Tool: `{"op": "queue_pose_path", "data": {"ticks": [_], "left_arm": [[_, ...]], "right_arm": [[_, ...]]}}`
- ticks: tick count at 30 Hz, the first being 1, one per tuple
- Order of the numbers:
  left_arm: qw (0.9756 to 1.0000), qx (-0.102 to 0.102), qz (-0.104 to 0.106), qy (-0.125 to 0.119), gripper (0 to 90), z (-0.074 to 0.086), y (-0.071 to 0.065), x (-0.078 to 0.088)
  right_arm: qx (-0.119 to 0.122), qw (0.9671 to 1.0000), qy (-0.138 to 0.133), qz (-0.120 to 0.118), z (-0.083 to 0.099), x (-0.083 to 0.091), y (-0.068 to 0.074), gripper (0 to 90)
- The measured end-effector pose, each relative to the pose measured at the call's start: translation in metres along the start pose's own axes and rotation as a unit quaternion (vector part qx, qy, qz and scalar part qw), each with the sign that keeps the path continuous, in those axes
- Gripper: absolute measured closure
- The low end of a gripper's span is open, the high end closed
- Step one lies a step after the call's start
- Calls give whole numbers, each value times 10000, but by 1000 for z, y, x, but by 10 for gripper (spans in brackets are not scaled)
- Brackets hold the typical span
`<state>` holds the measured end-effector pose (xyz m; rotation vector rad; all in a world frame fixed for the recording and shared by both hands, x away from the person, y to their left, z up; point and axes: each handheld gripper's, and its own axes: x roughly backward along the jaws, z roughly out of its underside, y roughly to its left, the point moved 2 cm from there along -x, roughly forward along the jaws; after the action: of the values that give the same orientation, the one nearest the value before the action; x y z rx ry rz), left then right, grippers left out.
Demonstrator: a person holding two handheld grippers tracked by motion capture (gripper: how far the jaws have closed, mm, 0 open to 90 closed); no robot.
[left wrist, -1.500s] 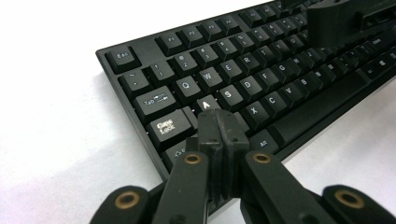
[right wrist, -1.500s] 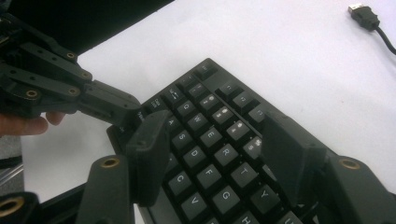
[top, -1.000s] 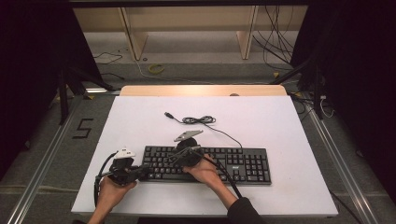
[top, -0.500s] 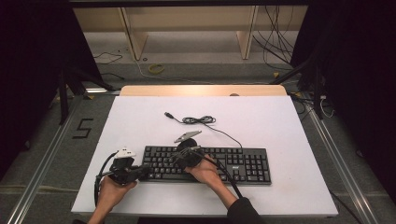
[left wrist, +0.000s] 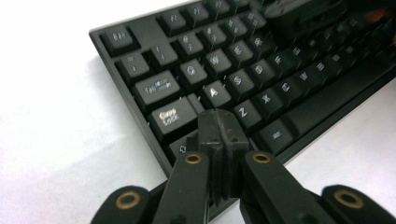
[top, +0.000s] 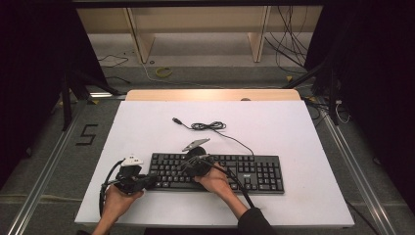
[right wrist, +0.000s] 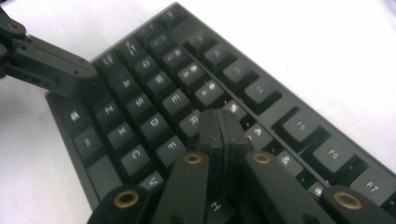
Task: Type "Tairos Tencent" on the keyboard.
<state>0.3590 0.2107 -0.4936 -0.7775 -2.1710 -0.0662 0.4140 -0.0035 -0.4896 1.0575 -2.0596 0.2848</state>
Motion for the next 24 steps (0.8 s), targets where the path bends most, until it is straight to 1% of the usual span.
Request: {"op": "queue_pose_path", "data": {"ticks": [4,8,9,11,12,14,15,17,20,24], "left_arm": [[9999,-59,-67,49,897,-1,-2,0],[10000,-38,-44,46,896,-1,-1,0],[10000,-20,-47,29,896,-1,-1,0],[10000,-47,-48,18,895,0,-1,1],[10000,-18,-32,-14,894,-1,-2,1],[10000,-26,1,-61,893,-1,-1,2],[10000,-18,8,-92,893,-1,-1,3],[9999,-7,38,-153,875,-1,-1,3],[9996,-26,77,-288,863,-3,-3,5],[9991,-48,83,-406,820,-4,-5,7]], "right_arm": [[-37,10000,0,11,0,0,0,900],[-32,10000,-7,47,0,0,1,900],[-46,10000,-7,47,0,0,1,900],[-68,10000,-4,44,0,0,1,900],[-90,9999,-14,43,0,0,0,900],[-97,9999,-45,38,0,1,0,898],[-122,9999,-42,-8,0,2,0,864],[-152,9997,-167,-58,1,6,0,828],[-200,9994,-294,-16,3,12,-3,807],[-307,9985,-456,-43,7,21,-11,767]]}}
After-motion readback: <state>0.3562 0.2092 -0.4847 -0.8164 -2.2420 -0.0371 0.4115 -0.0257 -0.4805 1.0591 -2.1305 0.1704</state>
